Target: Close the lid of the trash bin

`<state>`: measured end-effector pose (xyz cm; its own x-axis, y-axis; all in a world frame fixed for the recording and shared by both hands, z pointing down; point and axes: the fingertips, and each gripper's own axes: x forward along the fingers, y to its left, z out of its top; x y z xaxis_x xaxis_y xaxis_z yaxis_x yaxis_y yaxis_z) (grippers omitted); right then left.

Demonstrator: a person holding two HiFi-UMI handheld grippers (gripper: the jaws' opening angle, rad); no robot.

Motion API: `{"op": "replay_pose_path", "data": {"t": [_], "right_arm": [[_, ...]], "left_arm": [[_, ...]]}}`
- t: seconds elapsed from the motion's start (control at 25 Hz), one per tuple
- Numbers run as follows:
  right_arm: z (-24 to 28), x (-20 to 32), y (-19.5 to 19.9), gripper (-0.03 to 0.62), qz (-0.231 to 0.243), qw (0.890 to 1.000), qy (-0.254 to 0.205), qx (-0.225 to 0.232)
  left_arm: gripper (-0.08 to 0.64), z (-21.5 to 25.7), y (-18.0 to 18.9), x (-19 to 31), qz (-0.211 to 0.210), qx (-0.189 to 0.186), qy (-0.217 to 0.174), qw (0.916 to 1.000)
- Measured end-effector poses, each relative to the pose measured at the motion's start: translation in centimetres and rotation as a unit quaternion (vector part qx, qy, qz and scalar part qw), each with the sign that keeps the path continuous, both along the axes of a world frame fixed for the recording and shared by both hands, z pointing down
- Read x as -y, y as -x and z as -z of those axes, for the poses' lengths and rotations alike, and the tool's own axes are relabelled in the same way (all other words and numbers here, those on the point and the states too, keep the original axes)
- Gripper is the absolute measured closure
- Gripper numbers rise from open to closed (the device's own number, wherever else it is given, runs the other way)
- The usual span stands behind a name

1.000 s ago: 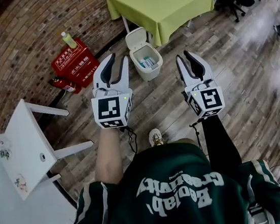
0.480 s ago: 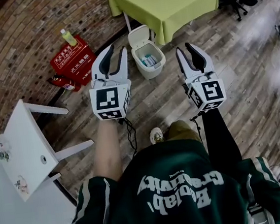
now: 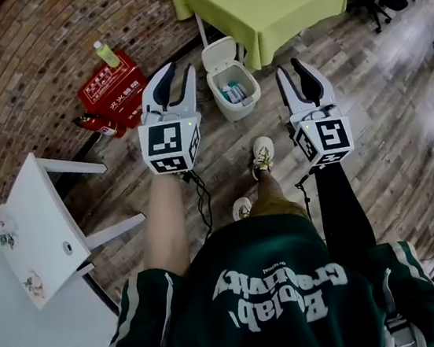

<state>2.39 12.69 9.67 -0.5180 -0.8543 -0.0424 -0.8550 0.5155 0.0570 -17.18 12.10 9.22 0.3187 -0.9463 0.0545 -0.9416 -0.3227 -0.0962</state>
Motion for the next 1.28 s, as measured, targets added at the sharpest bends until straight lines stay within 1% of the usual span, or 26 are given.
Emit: {"op": "replay_pose_path", "data": {"t": [0.36, 0.8, 0.96, 1.28], "right_arm": [[-1.2, 6.0, 1.0, 0.448, 0.019, 1.0, 0.001, -0.003], [-2.0, 15.2, 0.0, 0.451, 0.038, 0.999, 0.004, -0.006], [-2.7, 19.4, -0.2, 0.453, 0.048, 0.999, 0.014, -0.005], [-3.6, 27.6, 0.2, 0.453, 0.074, 0.997, 0.026, 0.001]], "left_arm": [[0.443, -2.2, -0.1, 5.3, 0.006, -0.017, 0.01, 0.9998], [0.451, -3.3, -1.4, 14.7, 0.019, -0.025, 0.012, 0.9995], [0.451, -3.4, -1.9, 18.5, 0.019, -0.015, 0.015, 0.9996], [0.454, -4.5, -1.2, 25.1, 0.049, -0.005, 0.032, 0.9982]]}}
